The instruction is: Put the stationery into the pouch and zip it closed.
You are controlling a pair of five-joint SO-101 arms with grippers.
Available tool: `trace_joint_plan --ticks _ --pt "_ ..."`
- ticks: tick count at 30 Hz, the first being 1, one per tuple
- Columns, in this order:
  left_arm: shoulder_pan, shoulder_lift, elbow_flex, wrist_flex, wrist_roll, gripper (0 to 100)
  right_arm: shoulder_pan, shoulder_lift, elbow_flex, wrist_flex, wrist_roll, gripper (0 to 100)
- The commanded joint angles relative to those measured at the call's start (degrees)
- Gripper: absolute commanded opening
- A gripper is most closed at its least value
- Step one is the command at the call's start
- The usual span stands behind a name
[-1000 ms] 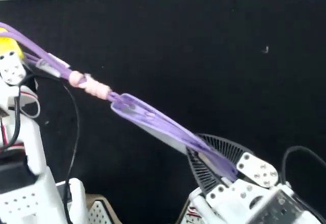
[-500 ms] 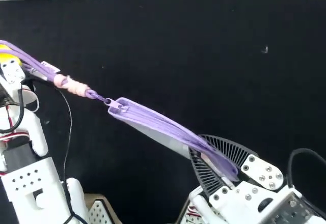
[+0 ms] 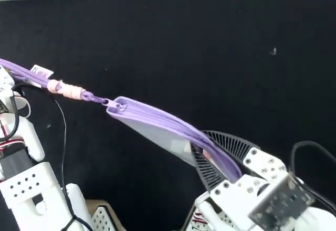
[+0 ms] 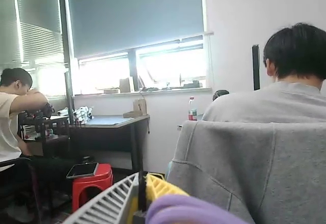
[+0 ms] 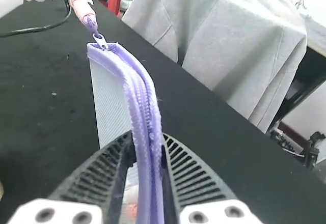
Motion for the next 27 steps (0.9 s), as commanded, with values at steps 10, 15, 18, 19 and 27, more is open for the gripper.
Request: trace_joint_plan --ticks 10,15,18,19,27 --pt "12.79 -0.35 -14.11 30.68 -6.51 19 1.85 3.47 7.6 -16.0 0.53 1.1" --pt "18.95 0.09 -23.6 44.04 -6.95 21 1.49 3.74 21.32 -32.88 1.67 1.1" --pt "21.76 0.09 -27.74 49.93 -6.86 21 -0.35 4.35 29.85 -42.9 3.96 1.1" --pt "22.46 -0.09 -29.23 52.13 -6.86 21 -0.53 5.14 32.22 -45.8 4.31 1.1" --pt "33.1 -0.44 -44.44 68.04 -2.73 21 -0.53 21.14 36.35 -62.24 4.22 1.1"
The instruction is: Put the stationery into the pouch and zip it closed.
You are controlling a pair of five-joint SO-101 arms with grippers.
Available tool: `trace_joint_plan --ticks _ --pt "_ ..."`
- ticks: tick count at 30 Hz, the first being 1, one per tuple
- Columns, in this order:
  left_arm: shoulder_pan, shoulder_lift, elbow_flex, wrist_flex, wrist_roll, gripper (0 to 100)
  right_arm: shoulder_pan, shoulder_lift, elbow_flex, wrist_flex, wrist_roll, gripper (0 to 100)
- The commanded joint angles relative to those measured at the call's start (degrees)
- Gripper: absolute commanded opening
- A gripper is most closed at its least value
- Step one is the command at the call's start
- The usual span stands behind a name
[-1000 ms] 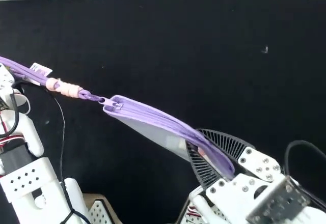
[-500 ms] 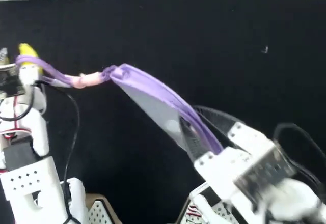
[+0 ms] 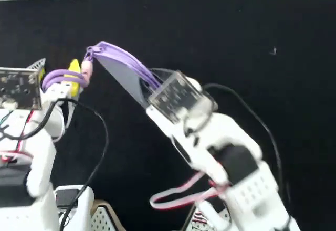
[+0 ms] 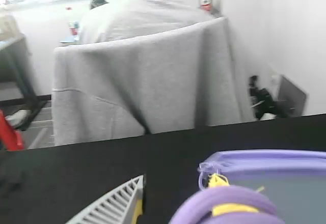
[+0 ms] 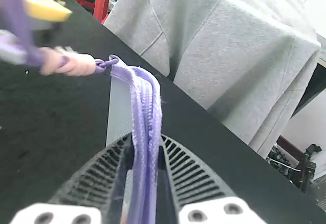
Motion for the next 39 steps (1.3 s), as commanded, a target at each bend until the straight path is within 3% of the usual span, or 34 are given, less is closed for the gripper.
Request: trace_joint_plan --ticks 1,5,11,17,23,28,30,34,39 --pt "9.63 -0.62 -10.95 7.65 1.67 21 -0.7 9.71 -1.54 -10.64 0.44 1.1" --pt "19.47 -0.62 -14.99 12.84 1.49 21 -0.7 20.0 -3.74 -16.7 -3.69 1.1" --pt "20.26 0.0 -15.08 17.49 1.93 21 -0.35 39.34 -11.65 -17.76 -8.44 1.2" --pt "11.3 -0.62 -15.08 20.04 2.02 21 -0.26 55.6 -22.11 -13.01 -12.4 1.5" --pt "-4.62 -0.7 -15.16 20.22 2.02 21 3.69 66.51 -32.22 -5.8 -18.55 1.5" --pt "-18.15 -0.7 -15.6 19.96 1.76 21 4.75 74.59 -37.67 0.09 -19.08 1.6" --pt "-20.97 -0.7 -15.52 20.13 1.67 21 4.4 76.7 -39.08 3.16 -19.08 2.6" --pt "-24.31 -0.7 -14.99 20.22 1.58 21 3.08 77.58 -42.86 11.16 -18.73 13.9" --pt "-24.75 -0.62 -11.65 19.69 2.02 21 3.08 77.49 -49.19 19.34 -16.09 22.1"
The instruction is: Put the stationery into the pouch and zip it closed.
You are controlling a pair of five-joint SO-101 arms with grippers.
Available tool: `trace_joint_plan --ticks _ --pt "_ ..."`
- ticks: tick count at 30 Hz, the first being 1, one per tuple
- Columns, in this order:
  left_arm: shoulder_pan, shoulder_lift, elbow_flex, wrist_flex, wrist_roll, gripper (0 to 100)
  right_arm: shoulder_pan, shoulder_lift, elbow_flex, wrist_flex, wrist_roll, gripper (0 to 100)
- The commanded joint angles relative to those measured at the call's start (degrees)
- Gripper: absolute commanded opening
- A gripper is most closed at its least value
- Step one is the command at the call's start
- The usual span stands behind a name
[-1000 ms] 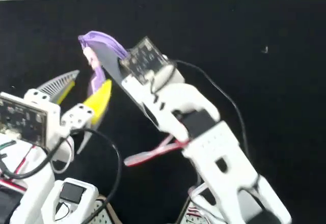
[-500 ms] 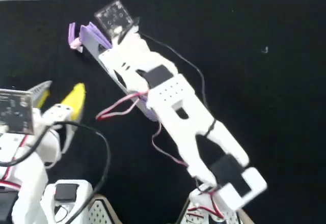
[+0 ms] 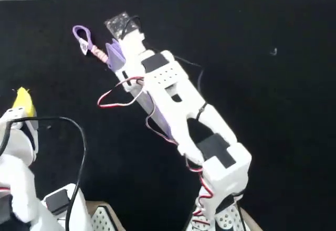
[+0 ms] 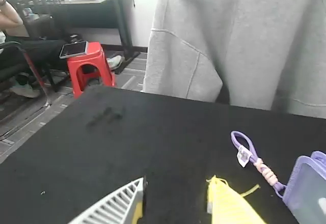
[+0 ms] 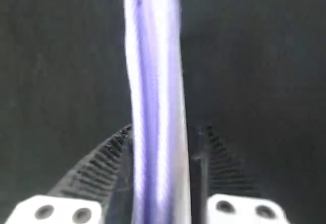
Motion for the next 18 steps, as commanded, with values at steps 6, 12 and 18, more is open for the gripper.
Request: trace_joint_plan --ticks 6,12,18 --pt "5.49 0.18 9.19 -4.75 4.04 21 0.79 -5.14 -24.57 14.77 2.37 27.8" --pt "9.36 0.18 14.64 -5.54 4.13 21 -2.81 -8.04 -49.8 27.6 2.46 29.2" --pt "11.38 0.18 20.18 -5.71 4.13 12 2.64 -8.48 -68.53 42.73 8.79 28.7"
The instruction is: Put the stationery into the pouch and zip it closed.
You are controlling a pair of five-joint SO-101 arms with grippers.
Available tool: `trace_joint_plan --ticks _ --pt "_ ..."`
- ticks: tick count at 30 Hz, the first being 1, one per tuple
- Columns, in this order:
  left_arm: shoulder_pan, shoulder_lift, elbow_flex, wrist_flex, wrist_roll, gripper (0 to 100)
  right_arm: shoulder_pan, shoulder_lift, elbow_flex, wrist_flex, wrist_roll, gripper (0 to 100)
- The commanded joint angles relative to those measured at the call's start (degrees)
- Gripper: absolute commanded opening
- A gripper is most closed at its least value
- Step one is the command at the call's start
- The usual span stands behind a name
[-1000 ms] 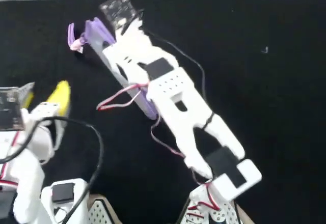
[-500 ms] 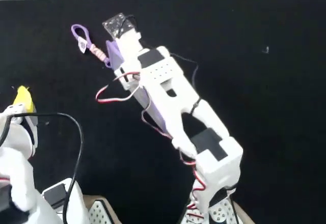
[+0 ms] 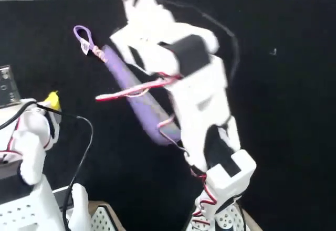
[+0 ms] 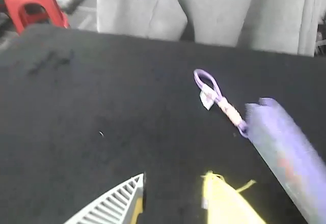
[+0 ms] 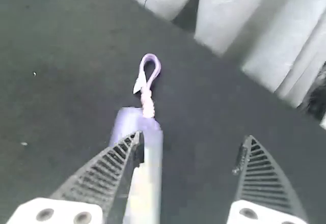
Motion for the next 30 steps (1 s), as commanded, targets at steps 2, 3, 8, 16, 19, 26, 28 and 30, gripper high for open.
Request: trace_joint_plan --ticks 2,3,8,16,19,26,28,30 --pt "2.59 -0.44 5.05 -3.6 0.44 3 9.32 -3.74 -15.69 8.44 3.52 24.3" --pt "2.86 -0.53 6.46 -5.45 0.44 3 11.78 -4.26 -15.69 8.35 2.73 20.6" --pt "2.42 -0.53 11.12 -13.19 7.56 3 17.67 -5.23 -11.03 8.35 2.11 0.8" --pt "2.77 -3.08 17.8 -17.58 15.47 3 22.59 -8.57 1.36 8.35 1.76 1.1" --pt "2.77 -12.4 15.43 -13.45 15.74 3 22.42 -15.52 1.01 8.35 1.76 1.1" --pt "2.86 -40.79 17.98 -11.08 11.87 3 21.63 -33.45 15.34 8.35 1.76 1.1" --pt "2.86 -38.33 20.97 -11.52 9.58 3 21.63 -38.37 22.64 7.82 1.76 1.1" --pt "2.86 -36.84 24.31 -11.69 9.41 3 21.63 -44.09 29.93 6.24 1.85 1.1"
